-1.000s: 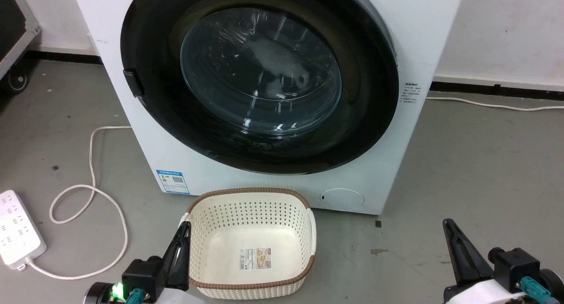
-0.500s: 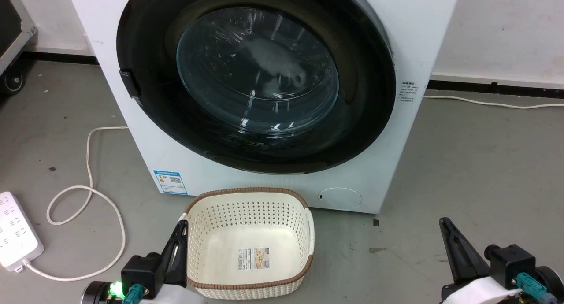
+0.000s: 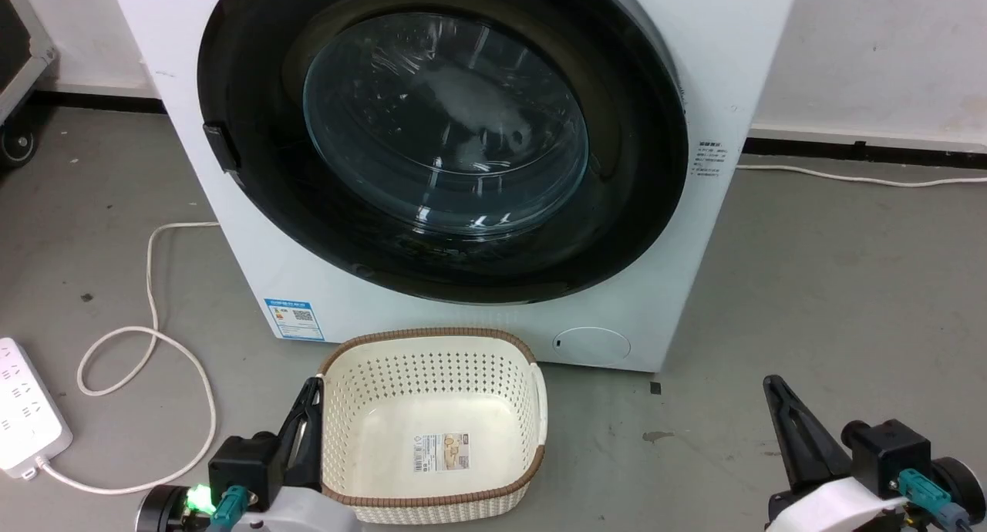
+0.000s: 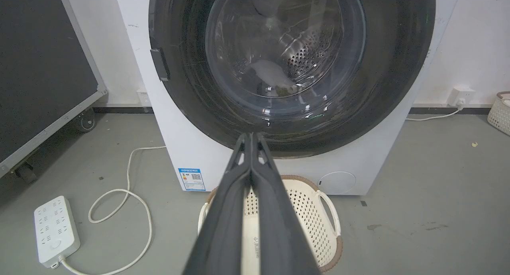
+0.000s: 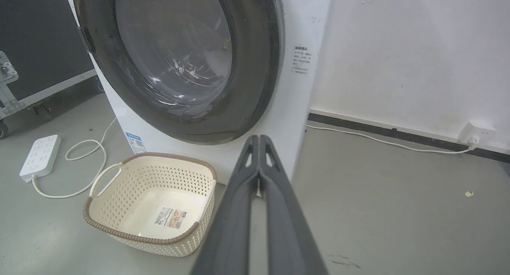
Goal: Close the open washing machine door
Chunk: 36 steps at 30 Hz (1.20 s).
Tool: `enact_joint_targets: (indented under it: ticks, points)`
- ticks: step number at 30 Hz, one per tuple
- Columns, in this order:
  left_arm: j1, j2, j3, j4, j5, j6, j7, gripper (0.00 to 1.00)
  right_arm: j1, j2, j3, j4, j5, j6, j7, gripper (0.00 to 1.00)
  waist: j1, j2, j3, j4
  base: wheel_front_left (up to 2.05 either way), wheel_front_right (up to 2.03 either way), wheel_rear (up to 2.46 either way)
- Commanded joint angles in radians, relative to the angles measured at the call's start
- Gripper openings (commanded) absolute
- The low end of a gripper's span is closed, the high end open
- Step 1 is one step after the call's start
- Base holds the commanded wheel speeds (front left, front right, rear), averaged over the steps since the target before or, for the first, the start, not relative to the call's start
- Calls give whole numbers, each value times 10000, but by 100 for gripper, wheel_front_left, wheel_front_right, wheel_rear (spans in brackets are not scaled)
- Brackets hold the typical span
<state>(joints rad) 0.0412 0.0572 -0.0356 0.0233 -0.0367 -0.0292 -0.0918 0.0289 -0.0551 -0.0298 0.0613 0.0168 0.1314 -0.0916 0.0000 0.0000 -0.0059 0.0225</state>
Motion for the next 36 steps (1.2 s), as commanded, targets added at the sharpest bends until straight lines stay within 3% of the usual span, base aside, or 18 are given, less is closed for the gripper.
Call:
enact_joint_targets:
  ticks: [1, 36]
  points:
    - [-120, -8, 46, -40, 92, 47, 64, 0, -135, 32, 22, -94, -46, -4, 55, 0, 0, 0, 2, -6, 0, 0, 0]
    - [-364, -60, 305, -201, 322, 252, 777, 0, -264, 46, 253, -527, -148, -7, 774, 0, 0, 0, 50, -189, 0, 0, 0]
